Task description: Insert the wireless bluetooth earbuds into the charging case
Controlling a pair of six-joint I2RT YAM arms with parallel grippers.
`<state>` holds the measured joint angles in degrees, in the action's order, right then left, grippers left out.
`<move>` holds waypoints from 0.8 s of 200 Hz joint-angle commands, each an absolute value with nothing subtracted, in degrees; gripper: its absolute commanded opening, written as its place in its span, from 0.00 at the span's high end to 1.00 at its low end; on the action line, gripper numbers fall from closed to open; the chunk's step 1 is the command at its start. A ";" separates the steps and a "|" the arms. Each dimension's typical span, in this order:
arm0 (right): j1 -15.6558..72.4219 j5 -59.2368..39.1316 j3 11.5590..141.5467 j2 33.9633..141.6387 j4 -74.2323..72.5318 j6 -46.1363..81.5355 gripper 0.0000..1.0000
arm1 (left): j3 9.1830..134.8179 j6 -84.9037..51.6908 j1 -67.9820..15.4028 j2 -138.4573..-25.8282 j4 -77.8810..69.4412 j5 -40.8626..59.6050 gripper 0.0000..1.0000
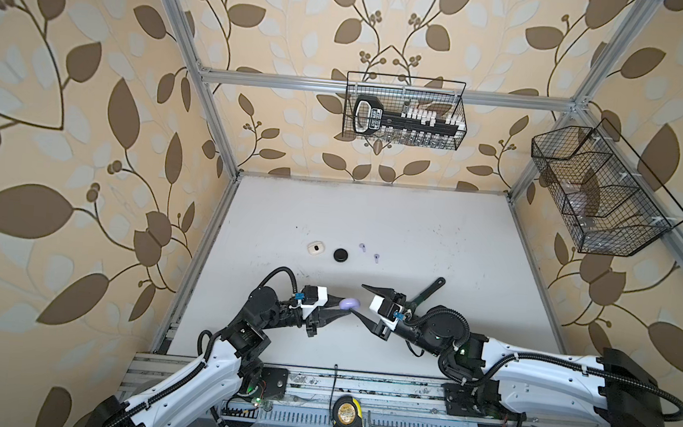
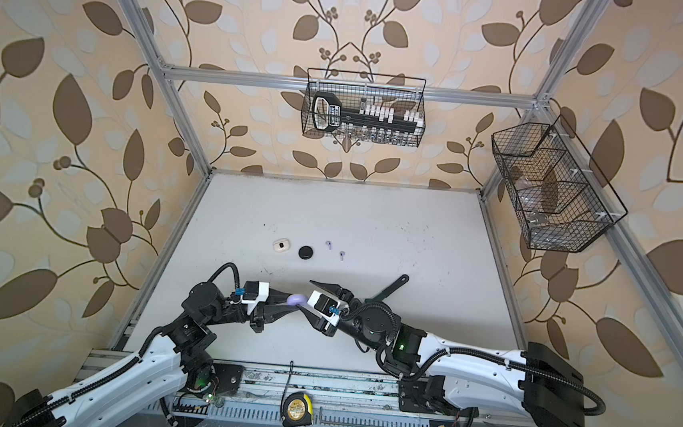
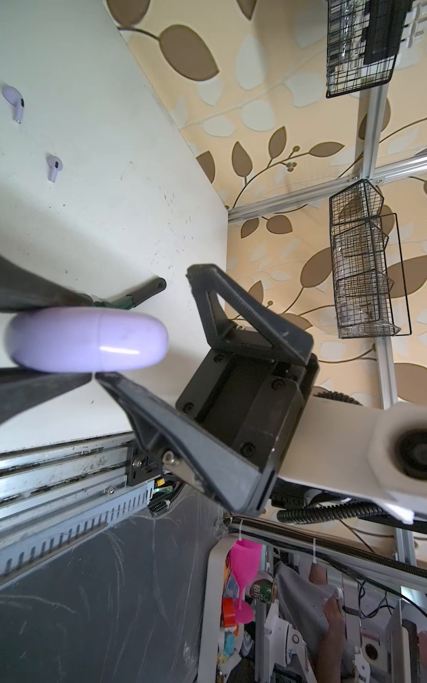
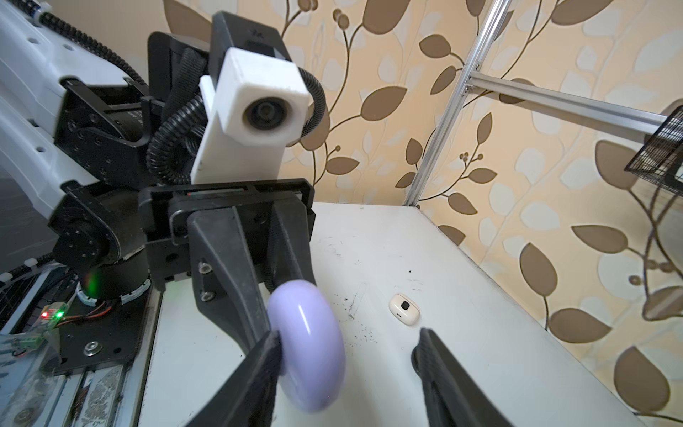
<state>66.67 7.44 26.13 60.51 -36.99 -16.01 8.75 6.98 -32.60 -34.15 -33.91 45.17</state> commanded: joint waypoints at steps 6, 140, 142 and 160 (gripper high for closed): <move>64.87 10.60 25.46 57.66 -39.65 -13.54 0.41 | 8.68 8.70 -33.53 -34.43 -37.01 50.00 1.00; 52.88 24.57 34.16 59.37 -24.94 8.82 0.53 | 6.96 4.36 -33.65 -32.15 -40.40 43.49 1.00; 52.02 24.45 34.47 59.62 -24.08 10.03 0.53 | 6.95 4.01 -33.59 -32.10 -40.53 42.97 1.00; 45.04 21.73 38.12 62.96 -15.25 19.70 0.53 | 6.00 2.64 -33.58 -31.14 -41.44 39.55 1.00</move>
